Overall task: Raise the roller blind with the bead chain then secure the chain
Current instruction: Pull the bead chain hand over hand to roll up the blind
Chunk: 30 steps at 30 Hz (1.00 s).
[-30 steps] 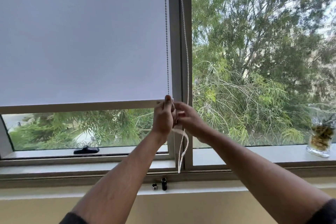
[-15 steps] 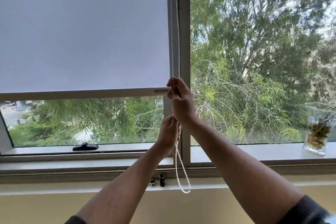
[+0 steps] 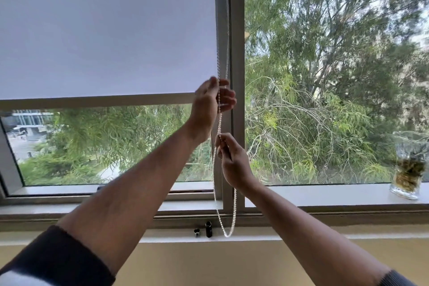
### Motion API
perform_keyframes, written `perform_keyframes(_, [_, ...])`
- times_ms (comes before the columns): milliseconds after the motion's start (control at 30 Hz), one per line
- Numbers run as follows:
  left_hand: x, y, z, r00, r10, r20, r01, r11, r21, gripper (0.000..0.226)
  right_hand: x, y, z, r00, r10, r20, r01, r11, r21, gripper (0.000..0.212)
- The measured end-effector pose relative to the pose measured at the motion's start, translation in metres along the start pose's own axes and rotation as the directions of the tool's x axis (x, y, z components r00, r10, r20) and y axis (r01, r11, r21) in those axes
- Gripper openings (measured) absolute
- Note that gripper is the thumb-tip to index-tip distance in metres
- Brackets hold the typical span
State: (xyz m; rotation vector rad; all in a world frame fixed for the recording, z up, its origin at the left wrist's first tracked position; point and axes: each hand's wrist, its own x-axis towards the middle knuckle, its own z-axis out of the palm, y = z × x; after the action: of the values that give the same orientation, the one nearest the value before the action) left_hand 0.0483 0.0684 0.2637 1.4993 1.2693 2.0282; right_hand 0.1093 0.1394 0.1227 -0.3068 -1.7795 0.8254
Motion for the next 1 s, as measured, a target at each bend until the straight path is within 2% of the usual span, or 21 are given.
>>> perform_keyframes(67, [0.007, 0.016, 0.011, 1.0, 0.004, 0.001, -0.004, 1.0, -0.024, 0.043, -0.002, 0.001, -0.001, 1.0, -0.004, 0.008, 0.004, 1.0, 0.02, 0.03])
perform_keyframes(200, [0.001, 0.019, 0.027, 0.994, 0.035, -0.103, -0.04, 0.998, -0.047, 0.054, -0.005, -0.002, -0.004, 0.998, -0.005, 0.058, 0.001, 0.998, 0.061, 0.025])
perform_keyframes(333, [-0.014, 0.006, 0.029, 0.991, 0.039, -0.13, -0.046, 0.998, -0.051, 0.05, -0.005, 0.007, -0.011, 0.984, 0.066, 0.164, -0.067, 0.998, -0.001, 0.024])
perform_keyframes(467, [-0.023, -0.01, 0.02, 0.987, 0.047, -0.156, -0.048, 0.999, 0.001, 0.051, 0.003, 0.007, -0.024, 0.952, 0.126, 0.279, -0.135, 0.991, 0.016, 0.037])
perform_keyframes(667, [-0.031, -0.042, 0.013, 0.984, 0.063, -0.164, -0.058, 0.998, 0.04, 0.059, 0.047, -0.054, -0.039, 0.974, 0.103, 0.202, -0.174, 0.911, 0.375, 0.026])
perform_keyframes(800, [-0.038, -0.052, 0.016, 0.987, 0.047, -0.156, -0.025, 0.989, 0.143, 0.054, 0.087, -0.105, -0.04, 0.983, 0.073, 0.171, -0.152, 0.848, 0.508, 0.028])
perform_keyframes(900, [-0.041, -0.051, 0.019, 0.991, -0.026, -0.134, 0.031, 0.999, 0.034, 0.045, 0.114, -0.136, -0.04, 0.993, 0.037, 0.11, -0.088, 0.857, 0.507, 0.031])
perform_keyframes(1000, [-0.041, -0.052, 0.018, 0.991, -0.014, -0.131, 0.022, 0.998, 0.063, 0.049, 0.125, -0.143, -0.035, 0.996, -0.032, 0.087, -0.006, 0.915, 0.404, 0.038])
